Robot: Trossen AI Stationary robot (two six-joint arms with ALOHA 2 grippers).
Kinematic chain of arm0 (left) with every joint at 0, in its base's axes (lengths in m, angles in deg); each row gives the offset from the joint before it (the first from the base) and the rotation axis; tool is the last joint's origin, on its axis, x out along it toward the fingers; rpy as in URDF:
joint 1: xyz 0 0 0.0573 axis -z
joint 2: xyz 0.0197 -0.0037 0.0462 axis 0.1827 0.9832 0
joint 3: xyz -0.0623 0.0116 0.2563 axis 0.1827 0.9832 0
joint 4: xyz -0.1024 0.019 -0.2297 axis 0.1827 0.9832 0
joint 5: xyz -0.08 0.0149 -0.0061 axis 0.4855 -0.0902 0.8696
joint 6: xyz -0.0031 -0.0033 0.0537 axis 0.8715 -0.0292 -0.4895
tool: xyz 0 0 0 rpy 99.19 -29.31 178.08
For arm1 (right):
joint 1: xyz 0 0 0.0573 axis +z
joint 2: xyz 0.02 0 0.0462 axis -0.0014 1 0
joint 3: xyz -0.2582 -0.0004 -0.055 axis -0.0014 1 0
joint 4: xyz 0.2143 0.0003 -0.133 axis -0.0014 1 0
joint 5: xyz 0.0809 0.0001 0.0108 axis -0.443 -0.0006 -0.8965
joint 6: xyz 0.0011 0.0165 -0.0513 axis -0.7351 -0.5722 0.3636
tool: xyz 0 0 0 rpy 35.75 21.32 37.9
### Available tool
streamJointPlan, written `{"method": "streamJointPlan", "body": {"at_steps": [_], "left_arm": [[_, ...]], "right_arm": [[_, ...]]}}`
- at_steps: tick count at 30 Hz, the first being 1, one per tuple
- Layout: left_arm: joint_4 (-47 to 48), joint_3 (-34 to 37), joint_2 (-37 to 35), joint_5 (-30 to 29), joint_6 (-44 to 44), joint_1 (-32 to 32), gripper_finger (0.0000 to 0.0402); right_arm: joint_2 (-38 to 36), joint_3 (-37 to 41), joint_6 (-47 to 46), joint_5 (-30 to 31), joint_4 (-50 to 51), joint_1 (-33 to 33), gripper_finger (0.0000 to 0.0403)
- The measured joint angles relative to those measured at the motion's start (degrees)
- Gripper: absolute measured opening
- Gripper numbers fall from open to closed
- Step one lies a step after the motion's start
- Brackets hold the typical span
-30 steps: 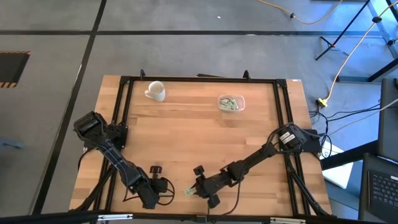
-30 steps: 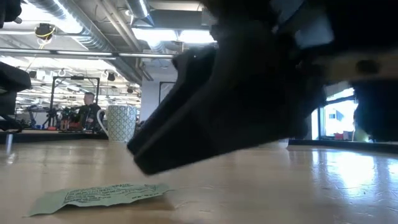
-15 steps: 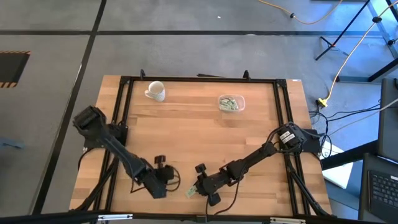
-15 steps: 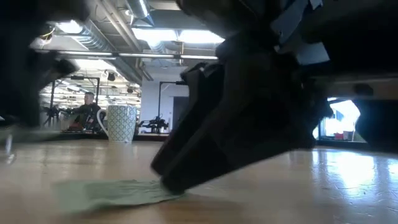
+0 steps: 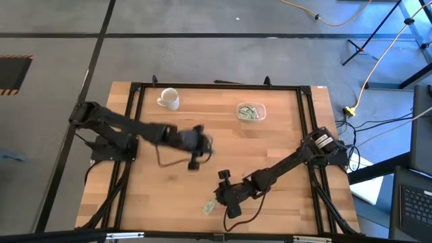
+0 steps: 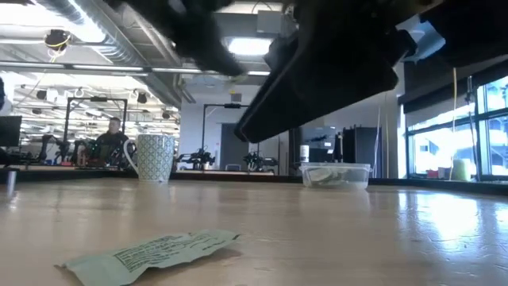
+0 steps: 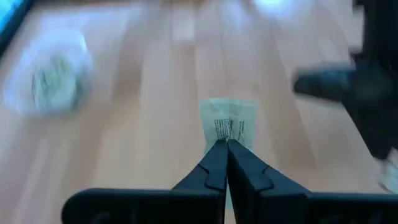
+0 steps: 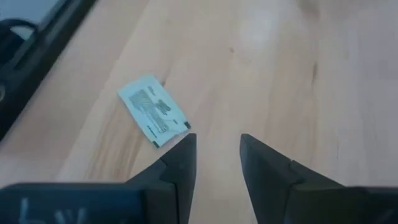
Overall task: Pick and place items into bin
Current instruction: Put the stevia packet into the transparent bin
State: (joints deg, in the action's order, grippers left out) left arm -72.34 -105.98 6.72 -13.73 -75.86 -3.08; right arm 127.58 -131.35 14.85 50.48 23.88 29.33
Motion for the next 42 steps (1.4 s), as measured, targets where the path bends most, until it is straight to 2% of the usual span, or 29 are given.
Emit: {"method": "streamJointPlan", "body": {"at_steps": [3,8,12,15,18,21,29,32,34,39,42], "left_arm": [[-6.24,0.0,0.63,9.6,-6.73,-8.74,0.0002],[-13.76,-0.02,3.02,17.78,-11.16,-19.78,0.0002],[-24.43,-0.06,7.91,27.65,-12.66,-24.91,0.0002],[-28.51,-2.91,13.72,31.88,-12.08,-27.02,0.0002],[-26.07,-9.76,20.39,32.28,-11.58,-28.02,0.0002],[-19.42,-17.63,25.72,31.87,-14.88,-28.57,0.0003],[-1.15,-34.4,33.59,31.95,-22.81,-32.59,0.0003],[6.29,-38.12,34.37,39.02,-25.81,-34.79,0.0003],[8.04,-38.95,34.47,43.75,-27.15,-36.19,0.0003],[9.08,-38.93,34.44,48.09,-31.41,-39.02,0.0003],[8.12,-38.99,35.61,59.14,-33.13,-41.1,0.0003]], "right_arm": [[0.0,0.0,-4.52,1.24,1.48,0.03,0.0126],[-0.06,0.02,-10.16,5.51,4.13,1.91,0.0126],[-0.18,0.04,-14.89,8.28,4.86,3.62,0.0126],[-0.24,0.04,-20.17,12.33,6.41,5.3,0.0126],[-0.24,0.07,-24.67,16.91,7.69,7.26,0.0126],[-0.24,0.07,-28.16,20.37,8.61,8.73,0.0126],[-0.24,0.03,-38.55,20.89,12.41,10.79,0.0126],[-0.24,0.02,-41.93,21.88,14.37,11.63,0.0126],[-0.24,0.02,-44.72,22.27,15.28,12.1,0.0126],[-0.24,0.02,-50.34,22.44,16.4,12.76,0.0126],[-0.24,0.02,-53.55,24.11,17.81,13.35,0.0126]]}}
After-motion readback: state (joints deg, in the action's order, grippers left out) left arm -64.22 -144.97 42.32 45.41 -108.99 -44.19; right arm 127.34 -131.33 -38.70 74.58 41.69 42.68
